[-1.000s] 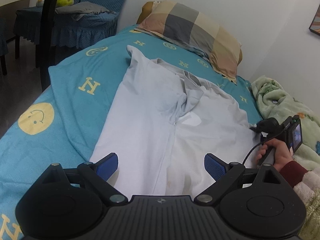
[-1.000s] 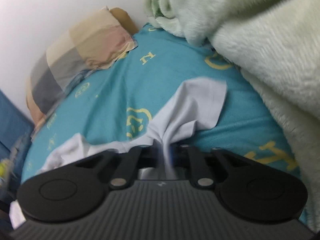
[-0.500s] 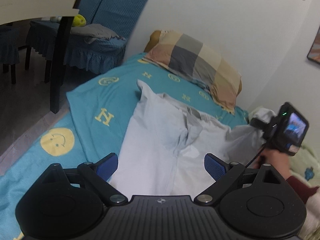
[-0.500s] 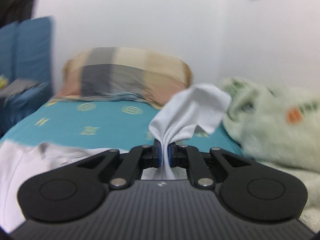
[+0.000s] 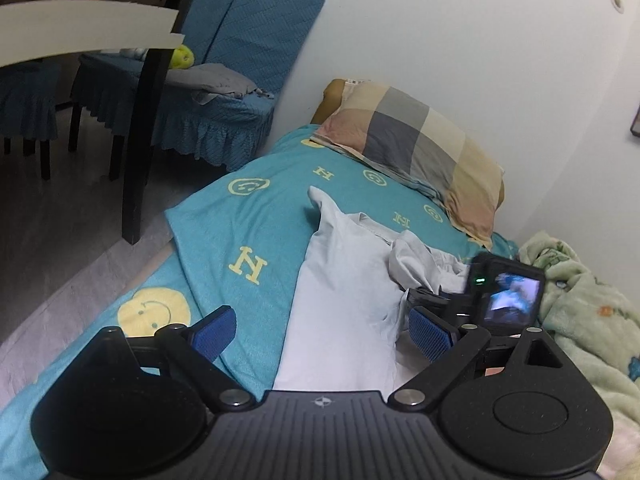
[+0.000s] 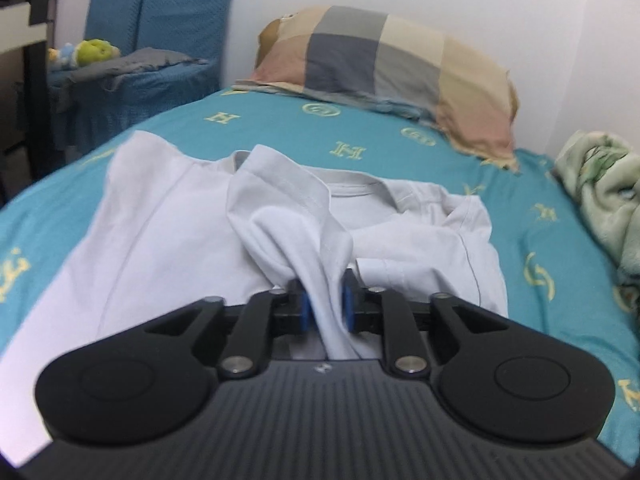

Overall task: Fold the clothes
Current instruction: 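Grasp the other T-shirt side with the right gripper and fold it over the center, then release the folded side with the right gripper and lift away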

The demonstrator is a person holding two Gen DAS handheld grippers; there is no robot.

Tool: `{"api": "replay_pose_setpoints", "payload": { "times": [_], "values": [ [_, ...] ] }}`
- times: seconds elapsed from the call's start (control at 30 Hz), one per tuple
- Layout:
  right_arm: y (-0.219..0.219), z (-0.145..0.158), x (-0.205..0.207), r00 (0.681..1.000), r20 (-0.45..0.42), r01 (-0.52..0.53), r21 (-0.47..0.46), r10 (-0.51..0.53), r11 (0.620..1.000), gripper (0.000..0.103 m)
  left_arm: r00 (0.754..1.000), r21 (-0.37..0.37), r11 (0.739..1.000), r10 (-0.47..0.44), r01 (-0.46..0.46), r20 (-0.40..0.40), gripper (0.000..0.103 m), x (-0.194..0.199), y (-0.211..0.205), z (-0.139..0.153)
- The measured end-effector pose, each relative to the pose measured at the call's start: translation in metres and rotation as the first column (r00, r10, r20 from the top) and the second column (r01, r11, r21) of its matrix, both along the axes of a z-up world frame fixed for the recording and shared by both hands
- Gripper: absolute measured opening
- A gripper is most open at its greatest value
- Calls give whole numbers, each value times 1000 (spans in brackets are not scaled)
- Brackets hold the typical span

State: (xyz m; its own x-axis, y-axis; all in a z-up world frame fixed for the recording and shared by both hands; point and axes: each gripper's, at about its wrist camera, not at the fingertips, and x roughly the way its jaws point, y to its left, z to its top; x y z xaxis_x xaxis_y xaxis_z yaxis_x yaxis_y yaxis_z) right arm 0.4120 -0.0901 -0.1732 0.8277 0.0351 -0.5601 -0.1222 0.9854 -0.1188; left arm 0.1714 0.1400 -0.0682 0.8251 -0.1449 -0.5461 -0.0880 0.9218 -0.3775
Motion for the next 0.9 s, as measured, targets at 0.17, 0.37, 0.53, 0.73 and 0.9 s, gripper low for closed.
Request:
{"api": "replay_pose_setpoints", "payload": {
  "times": [0.17, 0.37, 0.53, 0.73, 0.9],
  "values": [
    [-22, 23, -45, 997, -18, -71, 204, 77, 976, 82, 1000, 20, 999, -25, 25, 5, 95, 0, -3, 5],
    [-41, 71, -141, 994, 17, -104, 285, 104, 953, 82, 999, 36, 998, -43, 42, 32, 95, -12, -10, 15],
    [-65, 108, -232, 995, 35, -100, 314, 93, 944, 82, 993, 73, 993, -101, 96, 58, 95, -31, -25, 23],
    [-99, 148, -312, 998, 50, -56, 346, 41, 936, 82, 977, 108, 974, -207, 201, 46, 95, -73, -54, 24],
    [-122, 180, -358, 1000, 29, -11, 348, 1, 938, 82, 960, 108, 954, -281, 278, 11, 95, -119, -82, 26]
  ]
}}
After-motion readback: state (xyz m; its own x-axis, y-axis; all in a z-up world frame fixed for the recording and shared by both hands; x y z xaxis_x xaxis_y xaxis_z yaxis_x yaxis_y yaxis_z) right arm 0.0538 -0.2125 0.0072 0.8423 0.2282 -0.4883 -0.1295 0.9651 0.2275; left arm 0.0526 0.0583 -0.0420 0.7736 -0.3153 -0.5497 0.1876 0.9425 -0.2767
